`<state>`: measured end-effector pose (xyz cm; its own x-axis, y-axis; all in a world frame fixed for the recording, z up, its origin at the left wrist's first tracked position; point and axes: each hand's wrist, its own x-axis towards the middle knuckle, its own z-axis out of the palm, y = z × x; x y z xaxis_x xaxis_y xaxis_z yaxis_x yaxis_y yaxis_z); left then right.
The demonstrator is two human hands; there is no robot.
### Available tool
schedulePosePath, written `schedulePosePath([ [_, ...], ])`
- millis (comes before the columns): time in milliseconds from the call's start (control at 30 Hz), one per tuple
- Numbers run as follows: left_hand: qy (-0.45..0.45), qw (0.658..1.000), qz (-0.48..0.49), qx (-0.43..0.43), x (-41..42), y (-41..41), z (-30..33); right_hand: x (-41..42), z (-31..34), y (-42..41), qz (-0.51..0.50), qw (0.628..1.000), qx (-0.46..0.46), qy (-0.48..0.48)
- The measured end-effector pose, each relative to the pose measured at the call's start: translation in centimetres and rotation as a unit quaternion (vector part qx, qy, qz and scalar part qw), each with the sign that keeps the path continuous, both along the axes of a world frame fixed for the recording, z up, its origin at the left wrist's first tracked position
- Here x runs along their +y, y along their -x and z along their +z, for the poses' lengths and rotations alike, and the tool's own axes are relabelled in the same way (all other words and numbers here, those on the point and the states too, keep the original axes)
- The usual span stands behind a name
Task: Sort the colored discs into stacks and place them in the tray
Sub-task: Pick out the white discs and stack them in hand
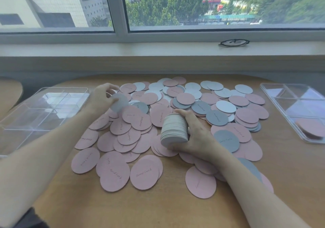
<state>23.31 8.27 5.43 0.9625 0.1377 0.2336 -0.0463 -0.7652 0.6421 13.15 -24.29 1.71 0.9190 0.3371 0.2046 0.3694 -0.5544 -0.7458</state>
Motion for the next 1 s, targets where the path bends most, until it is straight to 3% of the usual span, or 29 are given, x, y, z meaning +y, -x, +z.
schedulePosePath([
  [133, 0.089, 0.993, -0.074, -0.037, -3.1, 2.9, 2.1, 0.1, 0.2, 0.1, -0.005, 1.0, 0.01, 0.006],
  [300, 0.215, 0.956, -0.199, -0.003, -9.6, 7.3, 2.2, -0.1, 0.4, 0.0, -0.006, 1.0, 0.013, 0.015],
  [567, 0.308, 0.921, -0.222, 0.092, -14.5, 9.3, -0.7, -0.1, 0.5, 0.4, -0.009, 1.0, -0.005, 0.004],
  [667, 0.263, 0.925, -0.235, 0.141, -15.1, 9.6, -1.3, 0.0, 0.9, 0.5, -0.007, 1.0, 0.001, 0.02],
  [833, 0.167, 0.946, -0.235, 0.145, -16.1, 9.8, -0.8, -0.2, 1.0, 0.5, 0.005, 0.998, 0.035, 0.044],
  [1000, 0.038, 0.98, -0.189, 0.057, -16.3, 9.4, -1.8, 0.2, 1.4, 1.0, 0.018, 0.998, 0.045, 0.045],
])
